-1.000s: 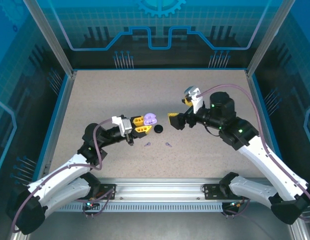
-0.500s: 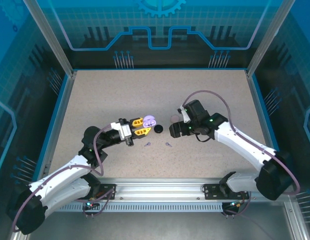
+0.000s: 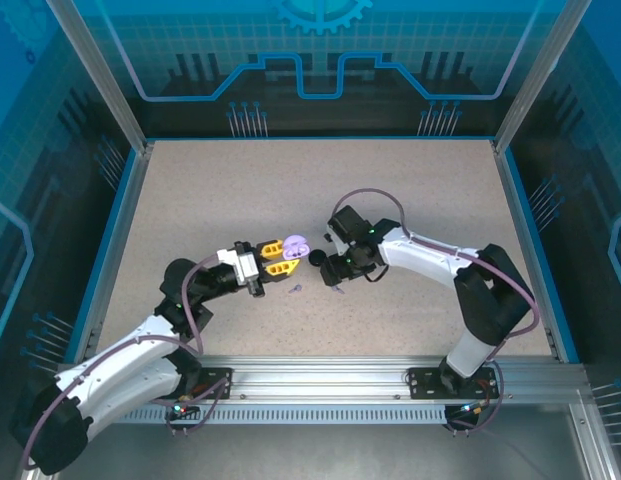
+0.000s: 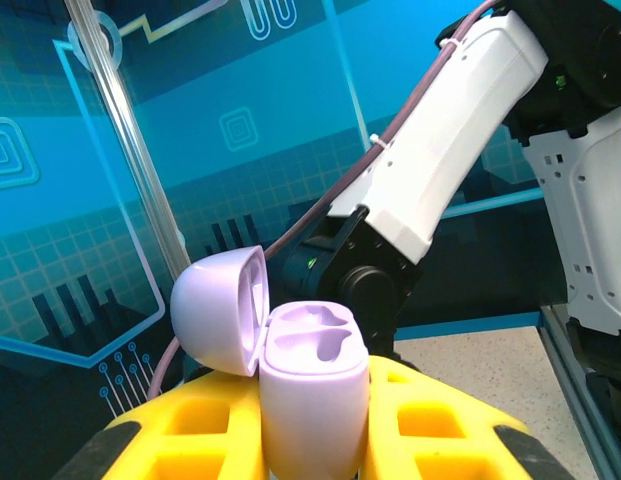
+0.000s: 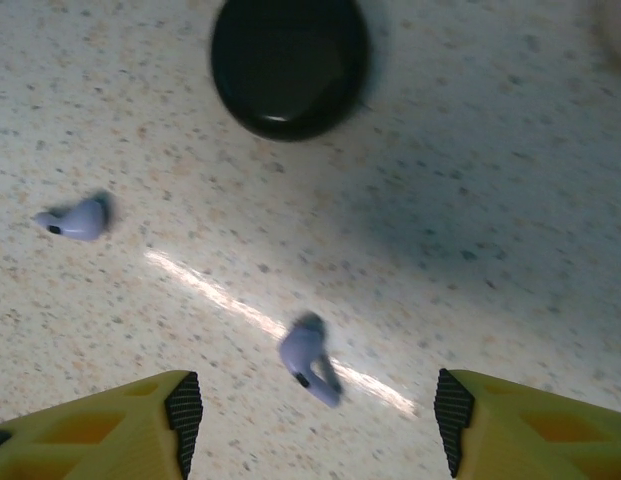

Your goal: Insert wireless bluetooth earbuds into charging case

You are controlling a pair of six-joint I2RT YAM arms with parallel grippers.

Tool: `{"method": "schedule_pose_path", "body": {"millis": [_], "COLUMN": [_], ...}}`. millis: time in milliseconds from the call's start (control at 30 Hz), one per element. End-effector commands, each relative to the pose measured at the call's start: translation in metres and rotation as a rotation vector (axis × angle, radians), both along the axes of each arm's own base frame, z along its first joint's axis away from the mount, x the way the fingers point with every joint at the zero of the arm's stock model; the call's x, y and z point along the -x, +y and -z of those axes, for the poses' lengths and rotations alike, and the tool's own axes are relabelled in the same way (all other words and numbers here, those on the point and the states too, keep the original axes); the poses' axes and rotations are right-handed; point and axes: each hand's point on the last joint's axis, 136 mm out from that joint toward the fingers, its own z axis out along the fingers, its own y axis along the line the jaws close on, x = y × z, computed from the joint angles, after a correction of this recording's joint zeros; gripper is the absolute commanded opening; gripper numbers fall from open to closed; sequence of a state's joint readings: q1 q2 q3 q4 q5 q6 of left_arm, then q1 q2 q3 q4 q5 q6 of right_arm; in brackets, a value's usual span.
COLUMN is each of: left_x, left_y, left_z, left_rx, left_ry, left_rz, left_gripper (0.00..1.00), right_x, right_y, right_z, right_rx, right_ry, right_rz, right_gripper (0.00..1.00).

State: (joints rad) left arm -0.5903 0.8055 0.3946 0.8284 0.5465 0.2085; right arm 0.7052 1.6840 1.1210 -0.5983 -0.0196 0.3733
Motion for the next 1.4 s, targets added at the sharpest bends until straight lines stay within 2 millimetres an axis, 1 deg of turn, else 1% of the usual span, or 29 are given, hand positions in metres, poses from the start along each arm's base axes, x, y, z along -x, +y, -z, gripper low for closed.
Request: {"method": "schedule_pose_path", "body": {"millis": [0, 67, 167, 267, 367, 433, 500, 667, 800, 933, 1167, 1367], "left_x": [0.008, 0.01, 0.012, 0.015, 0.016, 0.016, 0.016, 0.017, 0.017, 0.017, 0.016, 0.015], "left_y": [0.003, 0.004, 0.005, 0.006, 0.008, 0.008, 0.008, 0.008, 0.008, 0.008, 0.008, 0.007], "left_z": [-0.005, -0.006, -0.008, -0.011, -0.013, -0.015, -0.015, -0.015, -0.015, -0.015, -0.015, -0.014], "left_rx": [0.024, 0.029, 0.036, 0.043, 0.049, 0.051, 0.05, 0.052, 0.052, 0.05, 0.052, 0.05], "left_ry": [-0.02, -0.024, -0.029, -0.033, -0.038, -0.041, -0.04, -0.039, -0.041, -0.039, -0.037, -0.034], "left_rz": [0.015, 0.016, 0.017, 0.022, 0.021, 0.019, 0.019, 0.023, 0.021, 0.022, 0.019, 0.017], "left_gripper": [0.0, 0.0, 0.0, 0.0, 0.0, 0.0, 0.0, 0.0, 0.0, 0.0, 0.0, 0.0], "right_x": [-0.003, -0.006, -0.011, -0.013, -0.018, -0.017, -0.013, -0.011, -0.008, -0.003, 0.007, 0.016], "right_y": [0.029, 0.045, 0.062, 0.074, 0.079, 0.087, 0.091, 0.095, 0.099, 0.099, 0.087, 0.075], "right_z": [-0.008, -0.009, -0.005, 0.006, 0.013, 0.015, 0.021, 0.035, 0.041, 0.046, 0.047, 0.046], "right_rx": [-0.083, -0.126, -0.066, 0.002, 0.012, 0.01, 0.053, 0.116, 0.136, 0.168, 0.213, 0.235], "right_ry": [0.003, 0.001, -0.024, -0.024, -0.027, -0.02, -0.016, -0.012, -0.006, 0.004, 0.018, 0.03], "right_rz": [-0.04, -0.041, -0.065, -0.067, -0.04, -0.051, -0.073, -0.083, -0.098, -0.123, -0.136, -0.14], "right_gripper": [0.66, 0.67, 0.7, 0.73, 0.73, 0.72, 0.73, 0.73, 0.73, 0.72, 0.67, 0.66]}}
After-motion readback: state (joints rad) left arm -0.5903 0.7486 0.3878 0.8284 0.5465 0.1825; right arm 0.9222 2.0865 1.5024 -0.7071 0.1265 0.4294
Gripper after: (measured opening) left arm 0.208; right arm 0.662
